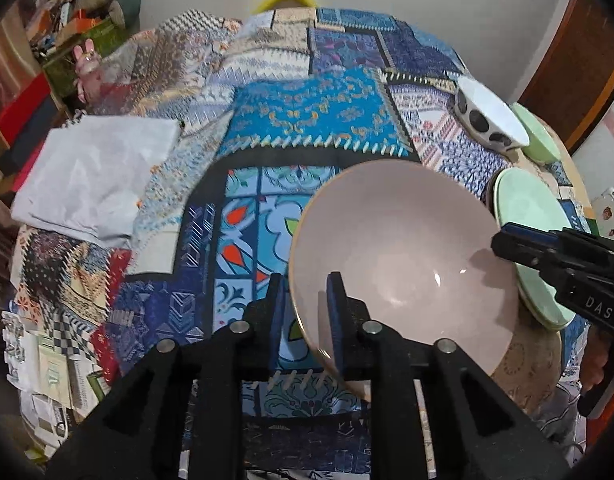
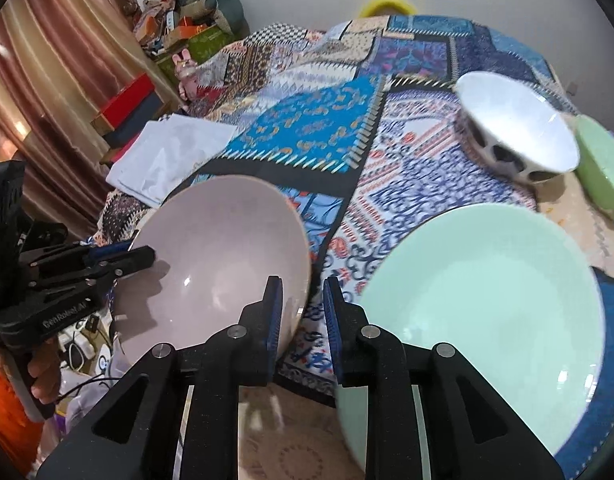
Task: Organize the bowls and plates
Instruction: 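Lower the pink bowl beside the plate stack and open both grippers, then move both grippers to the black-dotted white bowl and close on its rim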
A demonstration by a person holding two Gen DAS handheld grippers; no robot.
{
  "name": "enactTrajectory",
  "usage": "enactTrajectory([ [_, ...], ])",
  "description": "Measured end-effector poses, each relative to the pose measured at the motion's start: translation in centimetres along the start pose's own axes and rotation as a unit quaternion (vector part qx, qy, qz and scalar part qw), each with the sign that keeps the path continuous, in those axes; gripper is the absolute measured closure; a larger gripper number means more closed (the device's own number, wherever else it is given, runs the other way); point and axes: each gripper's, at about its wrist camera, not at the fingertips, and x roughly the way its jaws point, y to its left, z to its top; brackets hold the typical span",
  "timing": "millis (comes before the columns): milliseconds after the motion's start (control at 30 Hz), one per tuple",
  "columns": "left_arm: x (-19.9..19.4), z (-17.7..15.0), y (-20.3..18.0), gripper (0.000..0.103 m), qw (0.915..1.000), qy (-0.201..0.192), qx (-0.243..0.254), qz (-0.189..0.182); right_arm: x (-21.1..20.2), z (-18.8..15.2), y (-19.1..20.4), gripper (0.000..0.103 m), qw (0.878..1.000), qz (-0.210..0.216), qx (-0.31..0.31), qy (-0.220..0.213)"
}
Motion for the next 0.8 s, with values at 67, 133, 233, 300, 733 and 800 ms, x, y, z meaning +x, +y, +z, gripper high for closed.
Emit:
enactTrajectory([
  [67,-1.2,0.3,-0.1,0.068,0.9999,-0.016,0.002,0.003,-1.0,-0.1,-0.3,0.080,1.000,-0.010,-0.001,-0.011],
  [133,-2.3,0.7,-0.5,0.059,0.9995,-0.032,0.005,0.003,-1.9,0.0,-0.7,0.077,1.000,-0.017,-0.002,-0.022],
  [233,-4.1,1.4,-1.5,0.048,0.9983,-0.057,0.013,-0.003,-3.6,0.0,-1.7,0.072,0.999,-0.034,-0.002,-0.039],
  [300,-5.1,1.9,-2.5,0.042,0.9972,-0.072,0.019,-0.007,-4.8,0.1,-2.6,0.063,0.998,-0.043,0.003,-0.051],
  [733,-7.8,6.1,-9.9,0.013,0.9893,-0.129,0.056,-0.039,-11.7,0.7,-8.6,0.041,0.986,-0.100,0.039,-0.131],
  [800,-7.6,7.0,-11.1,0.012,0.9888,-0.130,0.061,-0.041,-12.2,0.9,-9.6,0.040,0.984,-0.107,0.046,-0.136],
])
